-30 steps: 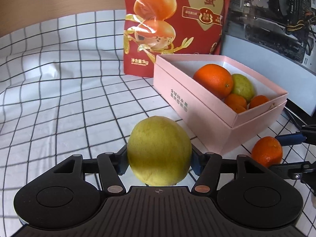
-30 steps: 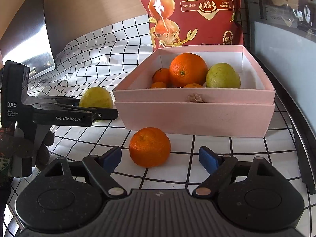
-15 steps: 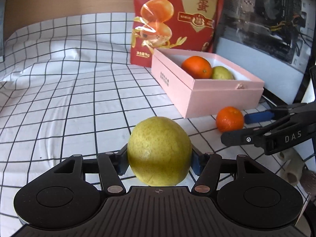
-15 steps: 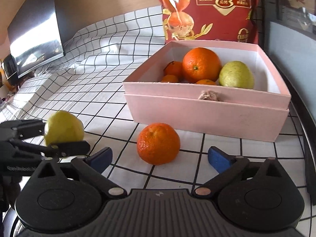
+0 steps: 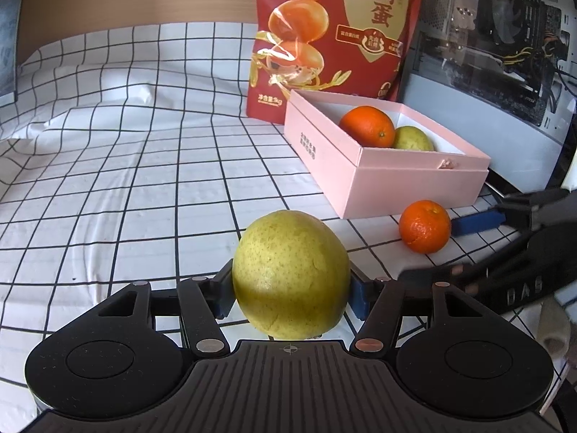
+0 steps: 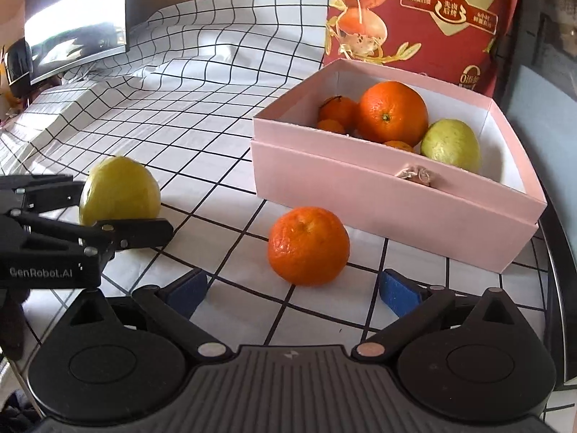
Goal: Organize fruits
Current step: 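Hold the yellow pear with the left gripper while the right gripper positions over the mandarin, then close the right gripper on the mandarin on the cloth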
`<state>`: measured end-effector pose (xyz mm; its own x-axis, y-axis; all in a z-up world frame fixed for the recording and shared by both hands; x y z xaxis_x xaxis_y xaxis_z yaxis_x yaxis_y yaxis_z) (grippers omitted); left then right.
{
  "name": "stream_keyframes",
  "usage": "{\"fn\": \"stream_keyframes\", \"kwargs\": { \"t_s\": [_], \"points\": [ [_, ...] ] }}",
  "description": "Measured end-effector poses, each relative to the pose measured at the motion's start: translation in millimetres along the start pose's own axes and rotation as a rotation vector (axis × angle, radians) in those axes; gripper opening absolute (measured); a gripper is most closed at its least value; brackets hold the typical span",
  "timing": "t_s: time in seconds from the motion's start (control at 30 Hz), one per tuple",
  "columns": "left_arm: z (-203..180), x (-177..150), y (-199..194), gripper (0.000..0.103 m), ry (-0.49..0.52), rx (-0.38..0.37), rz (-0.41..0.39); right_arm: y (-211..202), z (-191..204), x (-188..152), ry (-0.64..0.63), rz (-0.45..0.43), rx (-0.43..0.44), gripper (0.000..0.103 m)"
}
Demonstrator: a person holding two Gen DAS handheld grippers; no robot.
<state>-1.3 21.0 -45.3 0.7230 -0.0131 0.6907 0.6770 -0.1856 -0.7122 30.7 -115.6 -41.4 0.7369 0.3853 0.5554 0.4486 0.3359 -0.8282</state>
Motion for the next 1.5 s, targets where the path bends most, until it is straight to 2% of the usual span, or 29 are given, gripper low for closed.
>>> {"fn": "stream_keyframes", "kwargs": {
  "t_s": [0.13,0.27,0.37,0.47,0.57,0.7,0.8,0.9,1.0,1.07,1.37,1.5],
  "points": [
    [-7,-1,2,0.068,0.046,0.029,0.015,-9,-8,14,0.018,-0.009,-0.039,0.096],
    [-12,-1,5,0.069,0.095,0.056,0.027,-44,-18,39,0.012,-0.103,-0.112,0.094],
    [-9,-1,4,0.069,0.074,0.040,0.023,-82,-27,62,0.036,-0.191,-0.114,0.094],
    [-5,-1,3,0.068,0.047,0.017,0.016,-97,-35,75,0.066,-0.200,-0.085,0.094],
    [-3,0,2,0.068,0.032,0.005,0.012,-78,-37,70,0.082,-0.124,-0.062,0.093],
    [-3,0,2,0.067,0.027,0.000,0.010,-39,-32,48,0.085,-0.005,-0.009,0.087],
    [-1,0,1,0.066,0.012,-0.012,0.005,-18,-26,34,0.079,0.041,0.002,0.086],
    [3,0,-1,0.066,-0.026,-0.044,-0.009,0,-20,25,0.059,0.074,-0.010,0.079],
    [8,1,-2,0.066,-0.065,-0.089,-0.018,8,-15,23,0.026,0.053,-0.053,0.074],
    [9,2,-2,0.066,-0.066,-0.116,-0.008,8,-13,21,0.017,0.041,-0.050,0.071],
    [4,13,6,0.066,-0.103,-0.211,0.085,5,-15,17,0.005,0.001,-0.050,0.072],
    [0,20,12,0.066,-0.089,-0.180,0.088,5,-16,15,0.007,-0.034,-0.046,0.074]
  ]
}}
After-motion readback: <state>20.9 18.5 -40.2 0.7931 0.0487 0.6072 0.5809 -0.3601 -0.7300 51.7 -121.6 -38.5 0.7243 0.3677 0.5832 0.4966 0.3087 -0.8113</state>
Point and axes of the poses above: each gripper's, at about its wrist camera, not at the fingertips, and y roughly the way its jaws point, z to its left, x to its top, the point moved 7 cm from there along y, roughly the way its jaws point, and after that the axes turned 9 degrees about z, right-handed, at the moved point
